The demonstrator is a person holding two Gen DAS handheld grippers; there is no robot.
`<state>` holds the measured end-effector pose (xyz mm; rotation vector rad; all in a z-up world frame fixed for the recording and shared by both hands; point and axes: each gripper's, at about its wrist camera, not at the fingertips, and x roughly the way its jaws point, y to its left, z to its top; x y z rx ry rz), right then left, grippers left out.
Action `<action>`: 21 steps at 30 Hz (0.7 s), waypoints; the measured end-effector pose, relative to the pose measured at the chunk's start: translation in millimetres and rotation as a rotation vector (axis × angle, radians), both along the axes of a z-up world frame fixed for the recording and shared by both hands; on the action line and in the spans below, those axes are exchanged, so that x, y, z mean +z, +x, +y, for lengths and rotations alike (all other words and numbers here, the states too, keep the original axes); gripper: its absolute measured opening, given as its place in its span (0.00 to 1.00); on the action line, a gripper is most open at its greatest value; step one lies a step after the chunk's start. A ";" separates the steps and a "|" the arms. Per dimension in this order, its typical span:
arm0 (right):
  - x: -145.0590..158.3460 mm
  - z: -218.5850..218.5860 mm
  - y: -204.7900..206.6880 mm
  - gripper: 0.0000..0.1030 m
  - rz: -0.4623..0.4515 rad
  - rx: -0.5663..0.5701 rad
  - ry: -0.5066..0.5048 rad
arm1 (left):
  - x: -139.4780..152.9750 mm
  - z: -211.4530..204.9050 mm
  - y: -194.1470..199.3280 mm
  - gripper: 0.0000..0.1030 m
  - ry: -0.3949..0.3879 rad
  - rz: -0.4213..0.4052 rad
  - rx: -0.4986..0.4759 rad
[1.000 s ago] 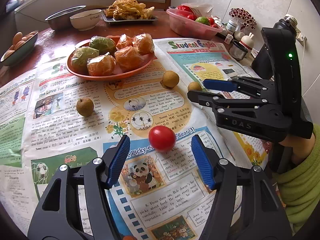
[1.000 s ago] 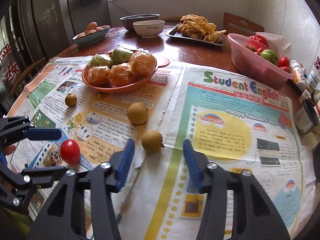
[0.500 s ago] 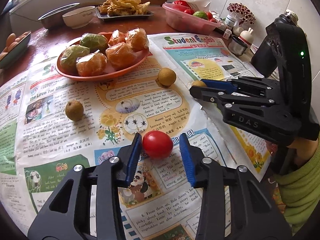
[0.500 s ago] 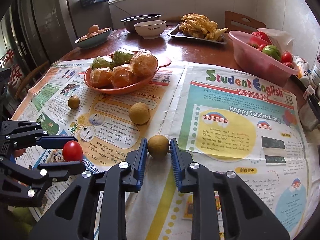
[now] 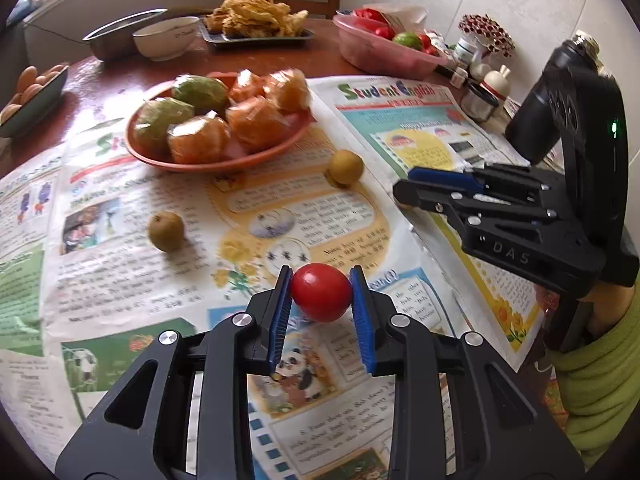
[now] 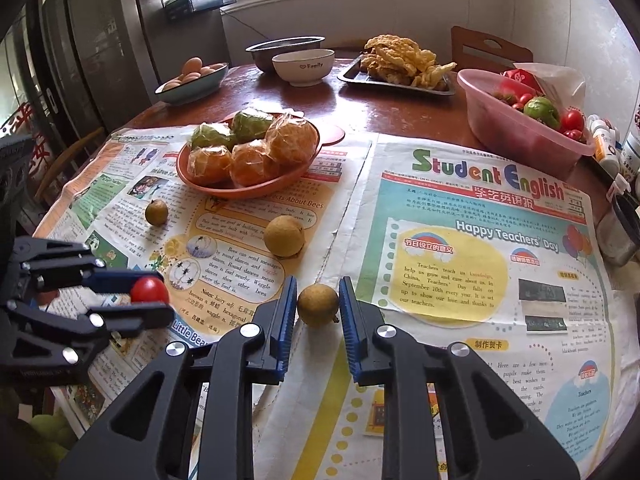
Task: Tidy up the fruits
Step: 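Close the left tool on the red tomato while the right tool grasps the brown fruit, then lift the tomato and brown fruit and carry them over the orange bowl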
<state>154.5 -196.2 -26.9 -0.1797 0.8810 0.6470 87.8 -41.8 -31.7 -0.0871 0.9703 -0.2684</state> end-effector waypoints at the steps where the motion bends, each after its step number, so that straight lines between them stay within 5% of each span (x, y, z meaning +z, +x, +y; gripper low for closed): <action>1: 0.2 0.0 0.2 0.20 0.002 -0.002 0.001 | 1.9 2.7 0.1 0.21 -0.003 -0.004 0.005; 21: 7.3 7.2 1.9 0.21 -0.008 0.005 0.001 | 16.5 23.8 6.5 0.21 -0.021 -0.029 0.037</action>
